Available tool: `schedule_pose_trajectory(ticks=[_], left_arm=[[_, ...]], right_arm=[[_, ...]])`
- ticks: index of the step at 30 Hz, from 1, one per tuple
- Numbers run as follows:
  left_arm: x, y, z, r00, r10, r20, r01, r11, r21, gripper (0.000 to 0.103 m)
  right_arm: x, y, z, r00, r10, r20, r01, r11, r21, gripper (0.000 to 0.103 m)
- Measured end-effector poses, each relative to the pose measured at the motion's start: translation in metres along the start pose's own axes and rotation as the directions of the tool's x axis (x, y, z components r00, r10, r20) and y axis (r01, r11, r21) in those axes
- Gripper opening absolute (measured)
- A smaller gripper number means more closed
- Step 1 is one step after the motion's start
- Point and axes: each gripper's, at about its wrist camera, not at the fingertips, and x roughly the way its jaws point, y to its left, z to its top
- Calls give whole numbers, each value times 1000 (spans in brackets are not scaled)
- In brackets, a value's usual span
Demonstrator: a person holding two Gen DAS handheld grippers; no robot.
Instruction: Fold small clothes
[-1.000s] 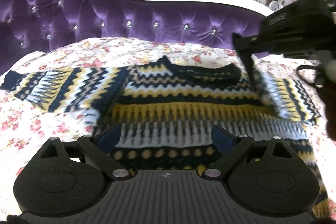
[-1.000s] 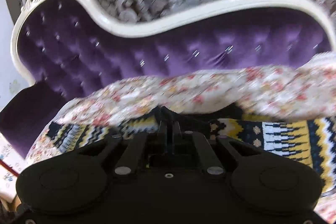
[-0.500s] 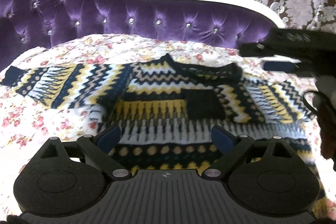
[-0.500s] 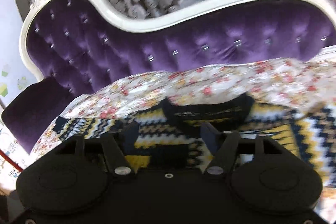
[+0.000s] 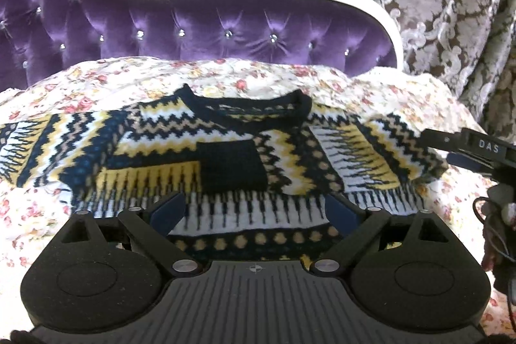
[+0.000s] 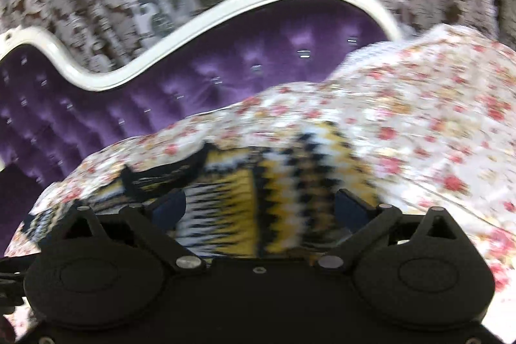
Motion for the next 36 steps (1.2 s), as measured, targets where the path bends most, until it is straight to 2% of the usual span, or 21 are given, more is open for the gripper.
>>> schedule_pose_trajectory(ticks=[3, 6, 9, 16, 20, 24, 25, 27, 28, 29, 30, 31, 32, 36], left_arm=[[6, -5, 1, 1000, -3, -15, 3, 1000, 2, 95], [15, -10, 3, 1000, -2, -27, 2, 1000, 5, 95], [27, -12, 10, 1000, 3, -27, -3, 1000, 6, 95], [62, 6, 22, 998, 36, -53, -41, 994, -99, 94], [78, 12, 17, 993, 48, -104, -61, 990, -127, 91], [82, 1, 15, 991, 75, -106, -83, 994, -75, 90], [82, -3, 16, 990, 88, -111, -95, 994, -59, 88], [83, -11, 17, 986, 123, -112, -126, 992, -19, 74], [83, -13, 18, 986, 131, -105, -132, 991, -5, 60], [82, -16, 19, 988, 119, -98, -119, 993, 3, 43], [82, -17, 20, 990, 105, -95, -105, 994, 3, 34], [81, -20, 21, 991, 100, -92, -100, 995, 3, 18], [80, -24, 22, 990, 111, -89, -110, 994, 9, 8], [73, -37, 26, 990, 137, -28, -135, 988, 68, 5]], right_arm=[[-1, -17, -9, 1000, -25, 13, 25, 999, 44, 99], [-2, -24, -5, 1000, -1, -10, 2, 998, 59, 99], [-6, -22, -1, 1000, 17, 17, -18, 998, 62, 99], [-3, -3, -6, 999, 45, 8, -45, 999, -27, 99], [-4, 10, -4, 999, 50, 22, -48, 995, -83, 99], [-3, 11, -3, 997, 68, 22, -66, 994, -82, 99], [-3, 11, -3, 998, 66, 21, -65, 995, -82, 99], [-3, 10, -3, 998, 62, 16, -60, 995, -79, 99], [-3, 9, -3, 998, 61, 13, -59, 995, -74, 99], [-2, 8, -3, 998, 58, 10, -57, 996, -69, 99], [-2, 7, -3, 998, 56, 7, -55, 996, -66, 99], [-2, 7, -2, 999, 53, 5, -52, 997, -65, 99], [-2, 7, -3, 999, 50, 4, -49, 997, -64, 99], [-2, 6, -3, 999, 47, 1, -47, 997, -63, 99]])
